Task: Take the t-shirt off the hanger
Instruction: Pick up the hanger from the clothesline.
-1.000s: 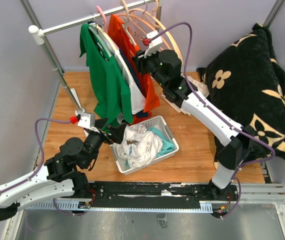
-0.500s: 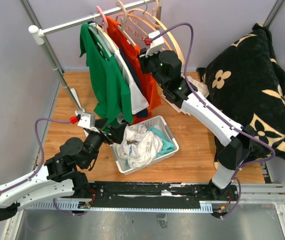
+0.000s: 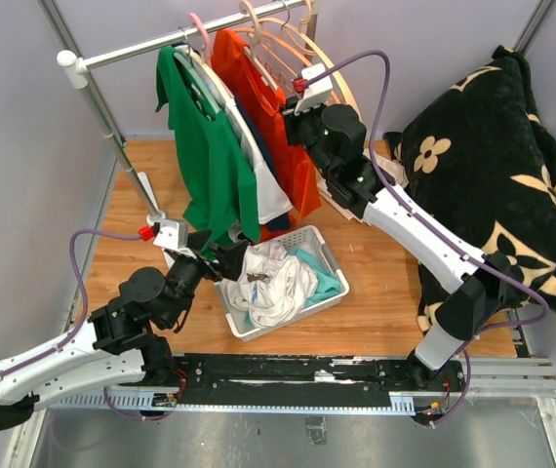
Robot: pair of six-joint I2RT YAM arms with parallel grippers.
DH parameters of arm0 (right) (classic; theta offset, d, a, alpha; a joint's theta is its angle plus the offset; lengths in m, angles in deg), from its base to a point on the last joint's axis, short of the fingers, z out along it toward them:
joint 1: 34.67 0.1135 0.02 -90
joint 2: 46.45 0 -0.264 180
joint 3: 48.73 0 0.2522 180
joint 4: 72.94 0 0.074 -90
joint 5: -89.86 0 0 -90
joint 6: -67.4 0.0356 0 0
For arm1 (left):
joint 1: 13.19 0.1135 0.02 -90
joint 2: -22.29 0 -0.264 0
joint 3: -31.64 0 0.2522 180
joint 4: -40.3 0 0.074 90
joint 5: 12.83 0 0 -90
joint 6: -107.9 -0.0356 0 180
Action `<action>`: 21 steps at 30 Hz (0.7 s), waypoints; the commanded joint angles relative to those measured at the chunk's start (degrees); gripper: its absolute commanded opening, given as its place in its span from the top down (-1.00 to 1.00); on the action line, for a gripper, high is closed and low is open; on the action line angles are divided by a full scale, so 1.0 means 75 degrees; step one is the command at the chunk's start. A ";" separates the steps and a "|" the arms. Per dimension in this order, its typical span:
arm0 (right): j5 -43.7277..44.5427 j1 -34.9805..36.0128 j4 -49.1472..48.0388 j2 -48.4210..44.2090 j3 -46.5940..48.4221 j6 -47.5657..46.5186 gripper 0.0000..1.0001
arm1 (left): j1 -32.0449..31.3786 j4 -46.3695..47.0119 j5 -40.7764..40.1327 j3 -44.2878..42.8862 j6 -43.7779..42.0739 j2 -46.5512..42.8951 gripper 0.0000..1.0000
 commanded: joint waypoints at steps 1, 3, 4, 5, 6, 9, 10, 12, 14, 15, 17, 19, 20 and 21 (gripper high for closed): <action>0.0036 -0.0080 -0.0742 -0.0445 -0.0183 -0.0159 0.99 | -0.0029 0.0234 -0.0135 -0.0007 0.0021 0.0029 -0.99; -0.0006 -0.0086 -0.0887 -0.0541 -0.0260 -0.0169 0.99 | -0.0028 0.0234 -0.0142 -0.0044 -0.0007 0.0030 -0.99; -0.0031 -0.0087 -0.0970 -0.0597 -0.0287 -0.0188 0.99 | -0.0031 0.0243 -0.0147 -0.0051 -0.0022 0.0037 -0.99; -0.0052 -0.0091 -0.1006 -0.0648 -0.0311 -0.0200 0.99 | -0.0034 0.0254 -0.0146 -0.0068 -0.0031 0.0043 -0.99; -0.0067 -0.0092 -0.1024 -0.0688 -0.0322 -0.0215 0.99 | -0.0032 0.0267 -0.0142 -0.0092 -0.0037 0.0046 -0.99; -0.0122 -0.0086 -0.1041 -0.0849 -0.0372 -0.0264 0.99 | -0.0027 0.0340 -0.0126 -0.0134 -0.0066 0.0111 -0.99; -0.0135 -0.0097 -0.1071 -0.0917 -0.0410 -0.0284 0.99 | -0.0025 0.0366 -0.0111 -0.0148 -0.0078 0.0141 -0.99; -0.0141 -0.0089 -0.1152 -0.1048 -0.0516 -0.0331 0.99 | -0.0033 0.0453 -0.0081 -0.0178 -0.0113 0.0207 -0.99; -0.0147 -0.0092 -0.1179 -0.1155 -0.0583 -0.0375 0.99 | -0.0027 0.0511 -0.0061 -0.0224 -0.0147 0.0304 -0.99; -0.0151 -0.0092 -0.1166 -0.1197 -0.0596 -0.0401 0.99 | -0.0027 0.0544 -0.0055 -0.0250 -0.0162 0.0336 -0.99; -0.0181 -0.0092 -0.1135 -0.1296 -0.0665 -0.0417 0.99 | -0.0031 0.0635 -0.0034 -0.0301 -0.0209 0.0431 -0.99; -0.0219 -0.0092 -0.1139 -0.1473 -0.0803 -0.0424 0.99 | -0.0029 0.0772 -0.0014 -0.0407 -0.0304 0.0514 -0.99; -0.0235 -0.0092 -0.1156 -0.1557 -0.0916 -0.0423 0.99 | -0.0031 0.0862 -0.0008 -0.0474 -0.0367 0.0569 -0.99; -0.0235 -0.0092 -0.1175 -0.1664 -0.1020 -0.0423 0.99 | -0.0029 0.0961 -0.0007 -0.0545 -0.0456 0.0630 -0.99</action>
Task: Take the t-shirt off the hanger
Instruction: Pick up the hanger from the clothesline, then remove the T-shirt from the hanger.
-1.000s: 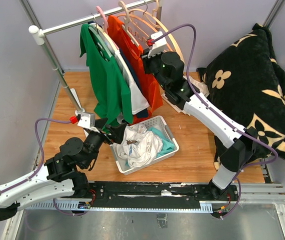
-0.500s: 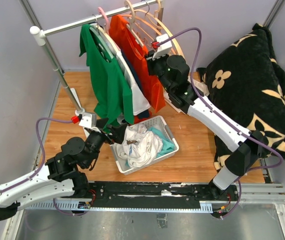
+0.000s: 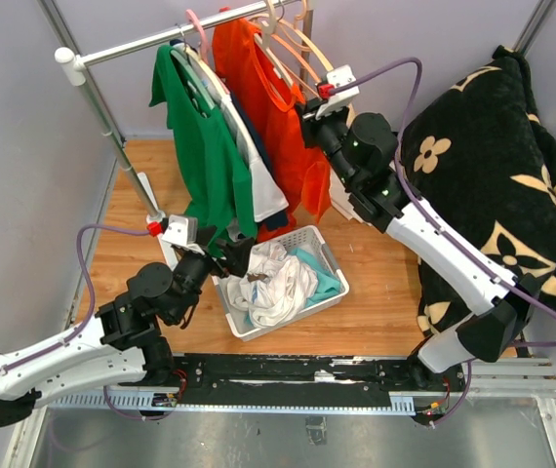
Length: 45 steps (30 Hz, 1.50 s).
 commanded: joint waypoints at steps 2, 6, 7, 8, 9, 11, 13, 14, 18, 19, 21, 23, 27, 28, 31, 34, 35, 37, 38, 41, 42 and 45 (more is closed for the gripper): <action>-0.0083 -0.0068 -0.0768 -0.0752 -0.0508 -0.0121 0.99 | -0.0025 0.0931 -0.0019 -0.0625 -0.0539 0.0295 -0.99; -0.0158 -0.0064 -0.0788 -0.1368 -0.1149 -0.0106 0.99 | -0.0031 0.1357 0.0045 -0.1148 -0.0989 0.0783 -0.99; -0.0175 -0.0062 -0.0806 -0.1542 -0.1330 -0.0106 0.99 | -0.0033 0.1432 0.0062 -0.1280 -0.1083 0.0936 -0.99; -0.0177 -0.0066 -0.0831 -0.1726 -0.1498 -0.0106 0.99 | -0.0032 0.1501 0.0071 -0.1421 -0.1181 0.1087 -0.99; -0.0178 -0.0061 -0.0846 -0.1900 -0.1725 -0.0116 0.99 | -0.0029 0.1553 0.0083 -0.1567 -0.1276 0.1248 -0.99; -0.0188 -0.0062 -0.0853 -0.2249 -0.1986 -0.0156 0.99 | -0.0032 0.1663 0.0115 -0.1825 -0.1437 0.1528 -0.98; -0.0221 -0.0059 -0.0836 -0.2586 -0.2219 -0.0203 0.99 | -0.0028 0.1794 0.0166 -0.2062 -0.1622 0.1762 -0.98; -0.0250 -0.0057 -0.0835 -0.2751 -0.2315 -0.0234 0.99 | -0.0033 0.1894 0.0197 -0.2153 -0.1733 0.1906 -0.97; -0.0413 -0.0057 -0.0786 -0.3484 -0.2718 -0.0367 0.99 | -0.0023 0.2262 0.0329 -0.2530 -0.2117 0.2266 -0.94; -0.0433 -0.0057 -0.0799 -0.3659 -0.2831 -0.0399 0.99 | -0.0028 0.2310 0.0354 -0.2638 -0.2205 0.2373 -0.94; -0.0460 -0.0057 -0.0850 -0.4011 -0.3040 -0.0460 0.99 | -0.0035 0.2356 0.0418 -0.2947 -0.2345 0.2589 -0.93; -0.0442 -0.0057 -0.0919 -0.4371 -0.3247 -0.0534 0.99 | -0.0034 0.2353 0.0555 -0.3198 -0.2447 0.2811 -0.92; -0.0420 -0.0060 -0.1074 -0.5090 -0.3663 -0.0732 0.99 | -0.0022 0.2441 0.0868 -0.3590 -0.2559 0.3202 -0.91; -0.0423 -0.0059 -0.1131 -0.5292 -0.3767 -0.0778 0.99 | -0.0023 0.2460 0.0940 -0.3696 -0.2581 0.3288 -0.90; -0.0410 -0.0058 -0.1410 -0.5844 -0.4143 -0.0947 0.99 | -0.0023 0.2475 0.1124 -0.3993 -0.2687 0.3569 -0.90; -0.0346 -0.0057 -0.1740 -0.6307 -0.4408 -0.1117 0.99 | -0.0018 0.2505 0.1229 -0.4251 -0.2801 0.3795 -0.90; -0.0333 -0.0057 -0.1843 -0.6441 -0.4455 -0.1166 0.99 | -0.0023 0.2504 0.1259 -0.4316 -0.2821 0.3853 -0.90; -0.0300 -0.0060 -0.1906 -0.6625 -0.4473 -0.1277 0.99 | -0.0013 0.2532 0.1310 -0.4418 -0.2876 0.3930 -0.90; -0.0279 -0.0057 -0.1902 -0.6702 -0.4464 -0.1297 0.99 | -0.0019 0.2535 0.1325 -0.4464 -0.2892 0.3971 -0.90; -0.0276 -0.0057 -0.1869 -0.6887 -0.4433 -0.1355 0.99 | -0.0009 0.2567 0.1353 -0.4551 -0.2943 0.4029 -0.89; -0.0314 -0.0057 -0.1820 -0.6914 -0.4412 -0.1374 0.98 | -0.0010 0.2568 0.1361 -0.4597 -0.2982 0.4056 -0.89; -0.0418 -0.0057 -0.1530 -0.6929 -0.4314 -0.1367 0.98 | 0.0000 0.2577 0.1416 -0.4787 -0.3132 0.4150 -0.89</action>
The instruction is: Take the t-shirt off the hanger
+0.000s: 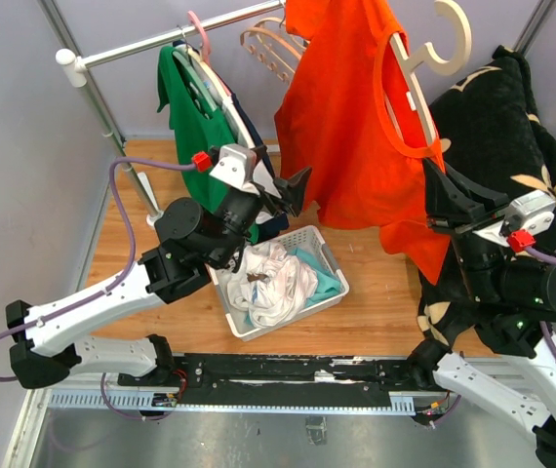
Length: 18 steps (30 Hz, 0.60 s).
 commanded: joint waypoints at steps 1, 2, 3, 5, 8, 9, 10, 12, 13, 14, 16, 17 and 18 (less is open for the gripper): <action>-0.0104 -0.0057 -0.0277 -0.0070 0.0238 -0.0169 0.99 | -0.0001 0.0316 0.0192 -0.0559 -0.0374 0.0119 -0.88; -0.0130 -0.0058 -0.0114 -0.0073 0.0292 -0.0140 0.99 | 0.0015 0.0305 0.0244 -0.0662 -0.0429 0.0175 -0.86; -0.0160 -0.0057 0.0048 -0.0082 0.0320 -0.0090 0.99 | 0.0026 0.0290 0.0303 -0.0777 -0.0474 0.0239 -0.85; -0.0220 -0.0057 0.0277 -0.0113 0.0305 0.0024 0.99 | 0.0044 0.0252 0.0442 -0.1022 -0.0565 0.0399 -0.85; -0.0340 -0.0057 0.0475 -0.0186 0.0161 0.0181 0.99 | 0.0113 0.0133 0.0710 -0.1401 -0.0607 0.0683 -0.85; -0.0381 -0.0057 0.0516 -0.0206 0.0128 0.0255 0.99 | 0.0162 0.0131 0.0802 -0.1496 -0.0614 0.0766 -0.85; -0.0425 -0.0057 0.0580 -0.0222 0.0095 0.0293 0.99 | 0.0203 0.0122 0.0885 -0.1583 -0.0603 0.0851 -0.85; -0.0493 -0.0057 0.0715 -0.0227 0.0063 0.0362 0.99 | 0.0295 0.0115 0.1049 -0.1745 -0.0584 0.1007 -0.85; -0.0539 -0.0057 0.0798 -0.0223 0.0056 0.0383 0.99 | 0.0358 0.0112 0.1154 -0.1828 -0.0559 0.1086 -0.85; -0.0602 -0.0057 0.0848 -0.0218 0.0035 0.0405 0.99 | 0.0428 0.0111 0.1246 -0.1912 -0.0524 0.1193 -0.85; -0.0692 -0.0057 0.0918 -0.0232 -0.0011 0.0451 0.99 | 0.0534 0.0100 0.1414 -0.2100 -0.0489 0.1362 -0.85; -0.0732 -0.0057 0.0934 -0.0244 -0.0046 0.0485 0.99 | 0.0585 0.0101 0.1492 -0.2232 -0.0484 0.1435 -0.84; -0.0752 -0.0057 0.0937 -0.0259 -0.0089 0.0518 0.99 | 0.0619 0.0112 0.1561 -0.2303 -0.0484 0.1516 -0.84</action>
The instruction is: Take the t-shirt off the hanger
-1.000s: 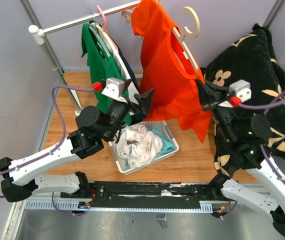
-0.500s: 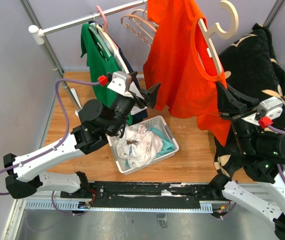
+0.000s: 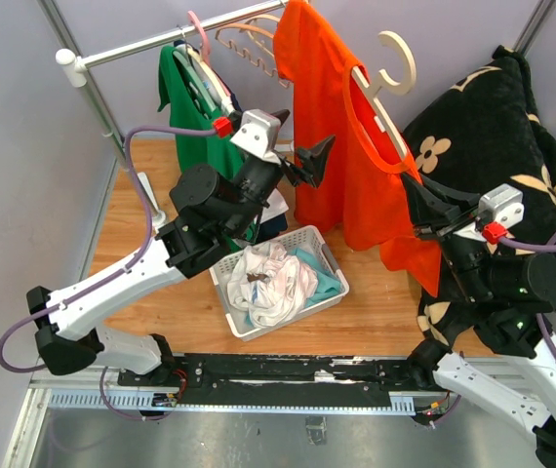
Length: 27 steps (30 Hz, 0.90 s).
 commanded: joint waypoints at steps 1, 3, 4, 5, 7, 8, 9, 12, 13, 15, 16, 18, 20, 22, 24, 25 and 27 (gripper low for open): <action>-0.0354 -0.0057 -0.0296 -0.0187 -0.0150 0.0266 0.99 | 0.0224 0.0141 0.0530 -0.0533 -0.0038 0.0308 -0.84; -0.0402 -0.0057 -0.0299 -0.0230 -0.0253 0.0307 0.99 | 0.0276 0.0112 0.0606 -0.0661 -0.0010 0.0455 -0.82; -0.0415 -0.0066 -0.0293 -0.0235 -0.0283 0.0330 0.99 | 0.0291 0.0133 0.0645 -0.0690 -0.0009 0.0500 -0.82; -0.0421 -0.0058 -0.0275 -0.0238 -0.0301 0.0343 0.99 | 0.0307 0.0173 0.0659 -0.0698 -0.0006 0.0536 -0.81; -0.0452 -0.0058 -0.0241 -0.0252 -0.0329 0.0346 0.99 | 0.0335 0.0252 0.0684 -0.0699 -0.0009 0.0574 -0.80; -0.0472 -0.0057 -0.0228 -0.0268 -0.0345 0.0346 0.99 | 0.0349 0.0292 0.0694 -0.0708 -0.0015 0.0586 -0.79; -0.0490 -0.0057 -0.0226 -0.0278 -0.0365 0.0351 0.99 | 0.0385 0.0325 0.0705 -0.0735 -0.0022 0.0608 -0.78; -0.0556 -0.0057 -0.0226 -0.0326 -0.0433 0.0347 0.99 | 0.0498 0.0258 0.0754 -0.0900 -0.0034 0.0740 -0.76; -0.0586 -0.0057 -0.0224 -0.0337 -0.0453 0.0348 0.99 | 0.0534 0.0240 0.0764 -0.0938 -0.0036 0.0781 -0.75; -0.0620 -0.0057 -0.0214 -0.0352 -0.0472 0.0357 0.98 | 0.0609 0.0238 0.0764 -0.0978 -0.0023 0.0876 -0.72; -0.0636 -0.0057 -0.0214 -0.0354 -0.0467 0.0352 0.99 | 0.0644 0.0258 0.0767 -0.0970 -0.0003 0.0898 -0.70; -0.0690 -0.0057 -0.0201 -0.0368 -0.0462 0.0347 0.99 | 0.0726 0.0311 0.0816 -0.0937 0.0023 0.0952 -0.66; -0.0721 -0.0061 -0.0178 -0.0368 -0.0454 0.0346 0.99 | 0.0808 0.0337 0.0900 -0.0955 0.0079 0.1017 -0.62; -0.0731 -0.0059 -0.0175 -0.0386 -0.0438 0.0346 0.99 | 0.0879 0.0358 0.0961 -0.0977 0.0117 0.1082 -0.58; -0.0735 -0.0064 -0.0166 -0.0391 -0.0435 0.0338 0.99 | 0.0938 0.0444 0.1039 -0.0991 0.0123 0.1131 -0.52; -0.0735 -0.0058 -0.0164 -0.0398 -0.0445 0.0335 0.99 | 0.0964 0.0495 0.1072 -0.0983 0.0122 0.1154 -0.47; -0.0732 -0.0058 -0.0166 -0.0388 -0.0450 0.0332 0.99 | 0.1004 0.0587 0.1152 -0.1007 0.0123 0.1205 -0.35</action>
